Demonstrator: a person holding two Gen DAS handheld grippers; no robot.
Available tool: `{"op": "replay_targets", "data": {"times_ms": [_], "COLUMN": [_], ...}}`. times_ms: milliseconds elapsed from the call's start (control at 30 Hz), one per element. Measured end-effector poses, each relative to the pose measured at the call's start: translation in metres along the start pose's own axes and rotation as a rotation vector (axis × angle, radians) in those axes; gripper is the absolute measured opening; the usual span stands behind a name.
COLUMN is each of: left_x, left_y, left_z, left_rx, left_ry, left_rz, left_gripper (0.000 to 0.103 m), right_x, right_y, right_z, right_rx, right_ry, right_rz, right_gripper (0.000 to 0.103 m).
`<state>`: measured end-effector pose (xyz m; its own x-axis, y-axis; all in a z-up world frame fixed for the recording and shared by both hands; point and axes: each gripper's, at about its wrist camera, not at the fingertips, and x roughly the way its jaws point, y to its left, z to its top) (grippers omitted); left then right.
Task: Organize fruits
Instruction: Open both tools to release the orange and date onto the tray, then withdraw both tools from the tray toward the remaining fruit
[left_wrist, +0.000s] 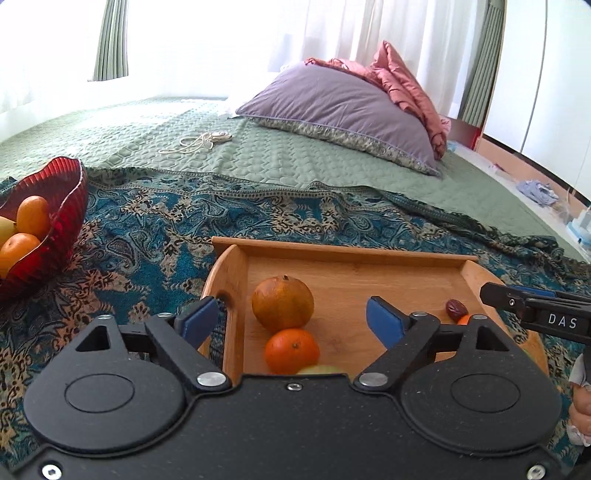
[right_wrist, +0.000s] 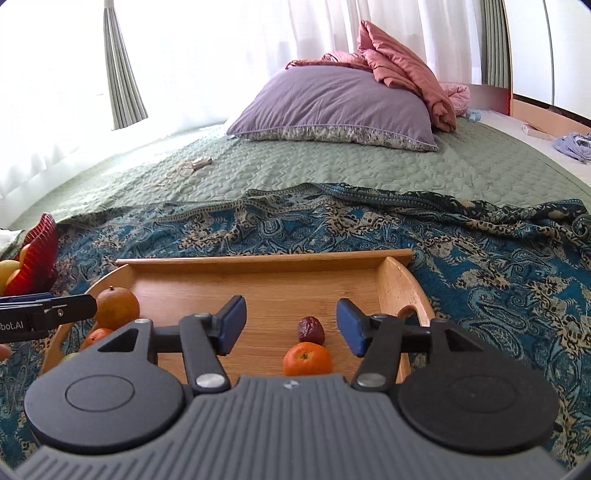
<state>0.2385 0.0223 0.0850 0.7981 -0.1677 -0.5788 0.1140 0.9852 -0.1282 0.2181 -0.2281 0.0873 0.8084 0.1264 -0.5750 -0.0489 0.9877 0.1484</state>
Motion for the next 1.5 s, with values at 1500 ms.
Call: {"op": "replay_targets", "data": {"times_ms": [1500], "left_x": [-0.092], "left_y": [-0.035], "left_z": [-0.141], "left_rx": [0.212], "left_ry": [0.054], "left_rz": [-0.099], "left_gripper": [0.098], "right_x": [-0.114], "right_y": [0.050], "right_z": [-0.158], "right_rx": [-0.355], "right_ry": [-0.094], "right_rz": [0.173], "right_gripper": [0.088]}}
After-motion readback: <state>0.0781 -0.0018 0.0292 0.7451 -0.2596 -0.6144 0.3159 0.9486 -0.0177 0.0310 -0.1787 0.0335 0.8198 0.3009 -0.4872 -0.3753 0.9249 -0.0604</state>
